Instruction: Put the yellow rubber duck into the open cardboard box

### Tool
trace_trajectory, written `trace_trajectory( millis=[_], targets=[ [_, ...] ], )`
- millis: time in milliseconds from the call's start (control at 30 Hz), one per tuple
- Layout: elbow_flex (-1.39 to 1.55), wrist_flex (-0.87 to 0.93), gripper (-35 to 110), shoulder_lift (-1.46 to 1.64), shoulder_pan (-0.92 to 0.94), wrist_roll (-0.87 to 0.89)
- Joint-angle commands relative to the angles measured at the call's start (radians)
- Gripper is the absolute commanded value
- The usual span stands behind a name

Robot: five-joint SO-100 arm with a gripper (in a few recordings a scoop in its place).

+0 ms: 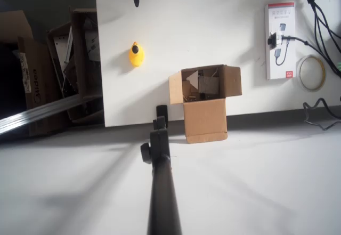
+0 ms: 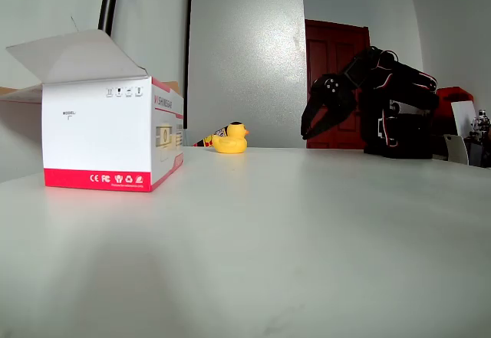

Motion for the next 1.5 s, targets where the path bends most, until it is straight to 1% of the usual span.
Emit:
trace_trajectory(
  millis=[0, 267, 567, 733, 900, 1133, 1467],
  targets=[
    [-0.069, 0.020, -1, -0.003, 0.006, -0.009],
    [-0.186, 0.048, -1, -0.038, 0.025, -0.087],
    [-0.462, 0.051, -1, -0.337, 0.041, -0.064],
    [-0.626, 0.074, -1, -0.552, 0.041, -0.061],
    [-0.715, 0.066, 1, -0.704, 0.025, -0.063],
    [-0.782, -0.002, 7, -0.871, 0.018, -0.054],
    [-0.802, -0.184, 19, -1.115, 0.012, -0.052]
  ],
)
